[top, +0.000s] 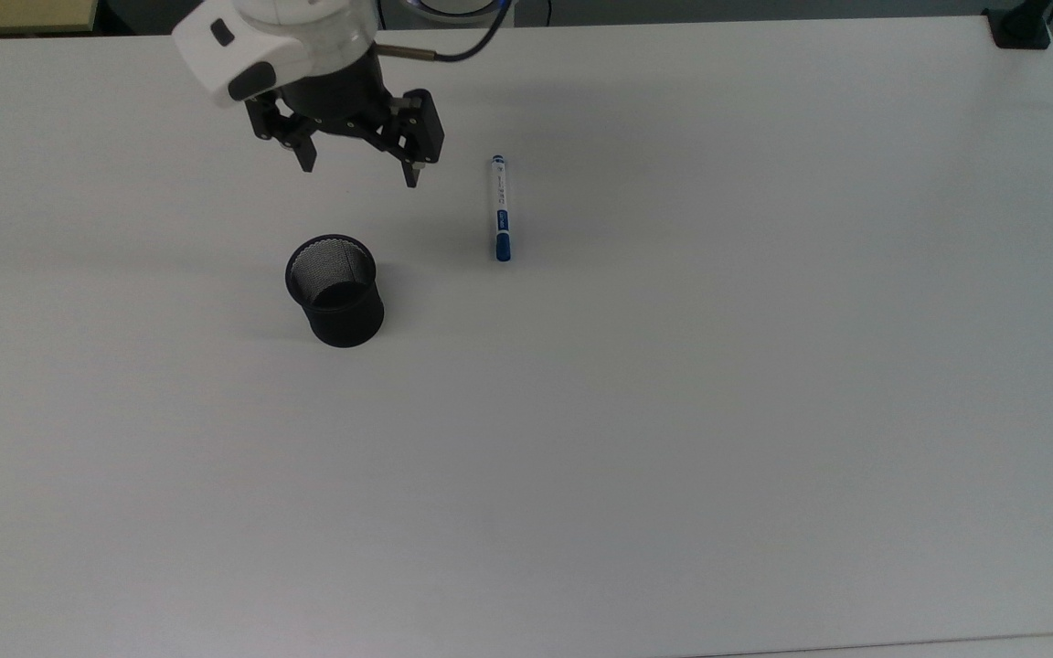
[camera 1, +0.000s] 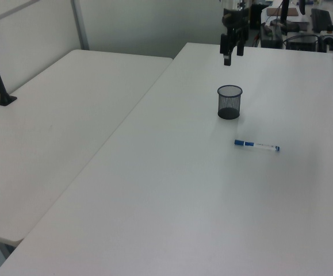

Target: Remove the marker

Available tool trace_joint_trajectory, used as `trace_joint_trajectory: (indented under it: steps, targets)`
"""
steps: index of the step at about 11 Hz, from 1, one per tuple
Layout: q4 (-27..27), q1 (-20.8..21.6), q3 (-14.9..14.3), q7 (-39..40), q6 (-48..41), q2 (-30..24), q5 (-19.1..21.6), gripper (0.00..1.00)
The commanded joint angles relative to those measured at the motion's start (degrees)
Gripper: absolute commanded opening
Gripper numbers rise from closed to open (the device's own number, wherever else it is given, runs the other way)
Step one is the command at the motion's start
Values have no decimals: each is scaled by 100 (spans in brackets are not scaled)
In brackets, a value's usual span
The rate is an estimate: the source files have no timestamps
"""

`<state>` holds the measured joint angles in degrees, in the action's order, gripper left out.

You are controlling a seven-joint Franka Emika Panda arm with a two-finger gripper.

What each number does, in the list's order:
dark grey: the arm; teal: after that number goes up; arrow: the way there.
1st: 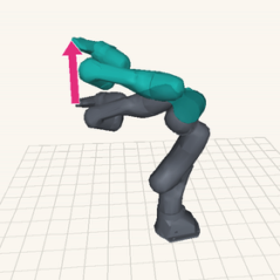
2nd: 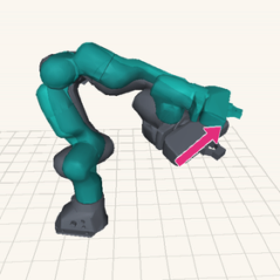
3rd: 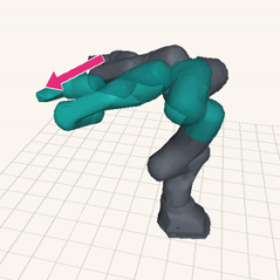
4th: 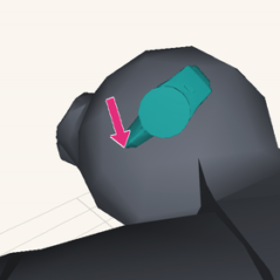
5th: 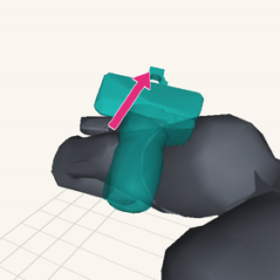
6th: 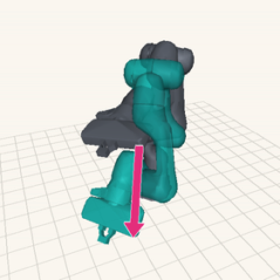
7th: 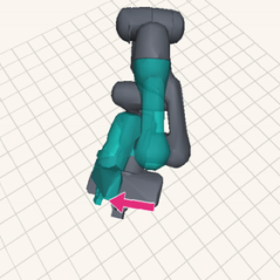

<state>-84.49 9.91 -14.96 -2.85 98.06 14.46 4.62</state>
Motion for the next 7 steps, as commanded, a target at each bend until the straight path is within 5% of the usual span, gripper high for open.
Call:
trace_joint_trajectory:
  steps: [1, 4, 7]
  targets:
    - [-86, -6, 29, 329, -68, -137, -76, 100]
    - [-77, -16, 37, 347, -59, -216, -522, 100]
    - [-103, 2, 38, 338, -68, -251, -550, 100]
